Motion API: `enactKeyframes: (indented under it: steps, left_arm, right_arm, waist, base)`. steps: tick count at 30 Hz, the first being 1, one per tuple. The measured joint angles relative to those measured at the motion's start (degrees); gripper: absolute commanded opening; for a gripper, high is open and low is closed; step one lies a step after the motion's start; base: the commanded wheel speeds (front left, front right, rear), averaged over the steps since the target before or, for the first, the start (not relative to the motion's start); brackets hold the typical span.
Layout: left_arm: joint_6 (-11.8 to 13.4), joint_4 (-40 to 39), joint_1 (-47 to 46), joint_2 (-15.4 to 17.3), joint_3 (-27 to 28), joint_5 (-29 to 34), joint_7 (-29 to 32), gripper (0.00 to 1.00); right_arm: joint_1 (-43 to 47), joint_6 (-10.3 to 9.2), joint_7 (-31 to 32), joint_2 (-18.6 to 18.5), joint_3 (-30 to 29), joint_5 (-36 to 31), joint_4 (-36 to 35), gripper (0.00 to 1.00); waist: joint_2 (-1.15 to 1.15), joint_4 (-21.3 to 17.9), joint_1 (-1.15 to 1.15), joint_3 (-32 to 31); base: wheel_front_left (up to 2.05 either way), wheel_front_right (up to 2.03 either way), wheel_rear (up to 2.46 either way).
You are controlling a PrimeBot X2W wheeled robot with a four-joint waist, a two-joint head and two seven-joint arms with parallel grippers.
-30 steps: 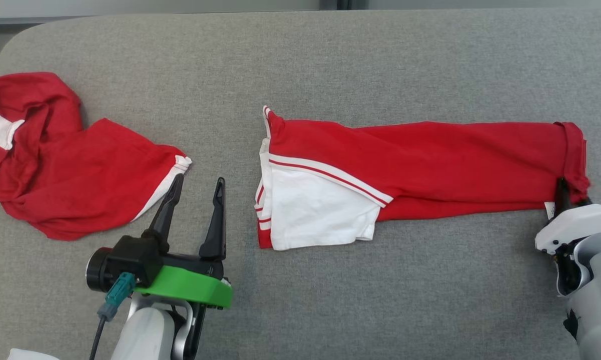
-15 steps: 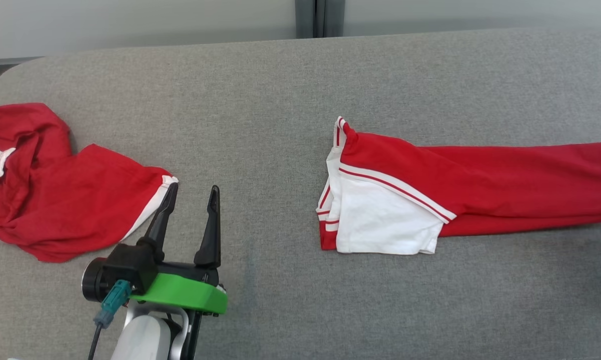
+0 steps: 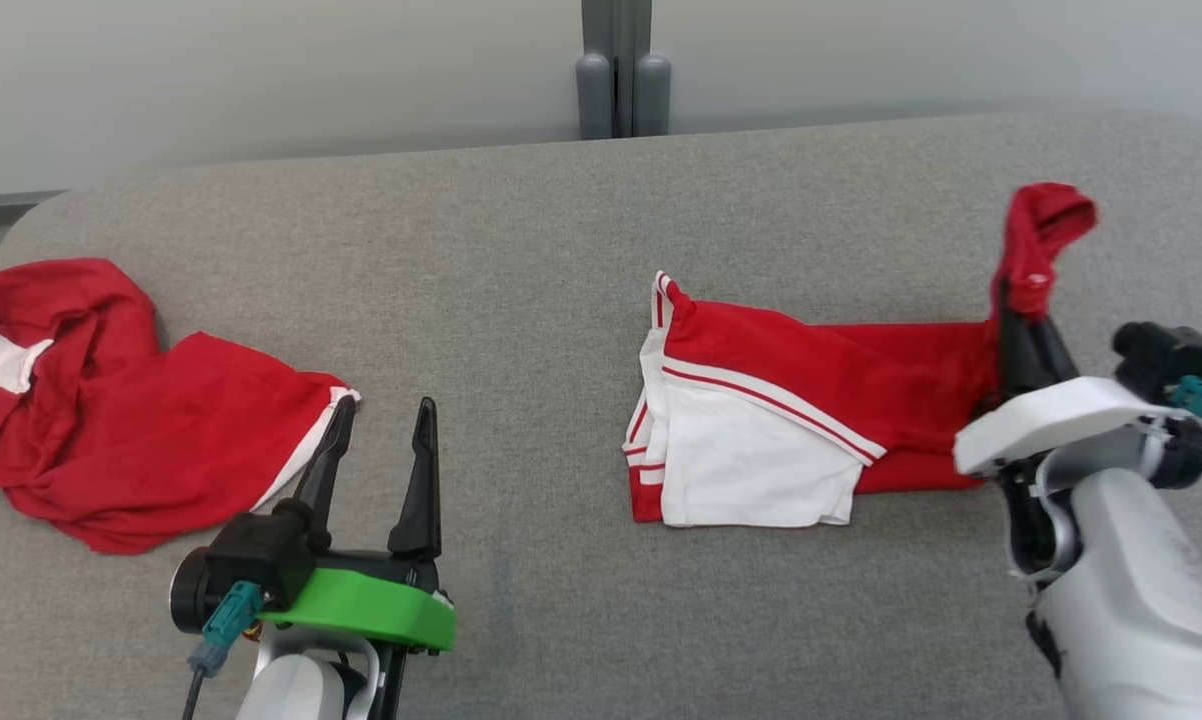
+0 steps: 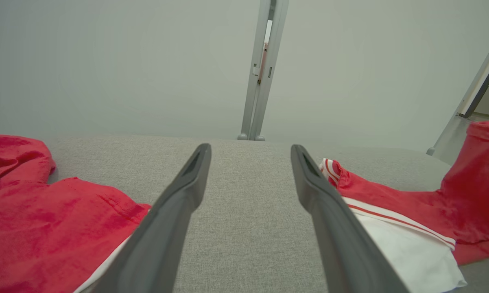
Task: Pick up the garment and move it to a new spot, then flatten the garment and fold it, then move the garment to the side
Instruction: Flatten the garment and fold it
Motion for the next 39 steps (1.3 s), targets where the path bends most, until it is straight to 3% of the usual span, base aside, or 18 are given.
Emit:
enactKeyframes:
  steps: [8,20,21,22,32,39]
  left_arm:
    - [0.3,0.0,0.7,0.0,-0.5,-0.6,0.0,1.0]
    - [0.4,0.3,1.1,0.0,-0.8,-1.2,0.0,1.0]
    - [0.4,0.3,1.1,0.0,-0.8,-1.3,0.0,1.0]
    - [0.4,0.3,1.1,0.0,-0.8,-1.4,0.0,1.0]
    - [0.8,0.2,1.1,0.0,-0.7,-1.4,0.0,1.0]
    - [0.9,-0.8,1.1,0.0,0.0,-1.3,0.0,1.0]
  right_arm:
    - [2.6,-0.01,2.1,4.2,11.0,1.4,-3.2,0.0]
    - [2.6,-0.01,1.7,6.2,19.7,3.4,7.2,0.0]
    - [2.4,-0.01,1.6,6.2,20.5,3.4,8.0,0.35]
    - [2.1,-0.01,1.3,6.3,21.1,3.4,8.8,1.0]
    - [0.6,-0.01,1.3,6.4,34.1,11.2,9.1,1.0]
    - [-2.5,-0.01,0.3,5.8,33.5,10.0,4.9,1.0]
  waist:
    - [0.0,2.5,0.0,-1.3]
    - [0.0,7.6,0.0,-1.0]
    - [0.0,7.8,0.0,-1.0]
    - [0.0,8.1,0.0,-0.9]
    - [0.0,7.6,0.0,-0.7]
    - [0.0,4.5,0.0,-0.8]
  base:
    - [0.0,0.0,0.0]
    - [0.0,0.0,0.0]
    - [0.0,0.0,0.0]
    - [0.0,0.0,0.0]
    - [0.0,0.0,0.0]
    - [0.0,0.0,0.0]
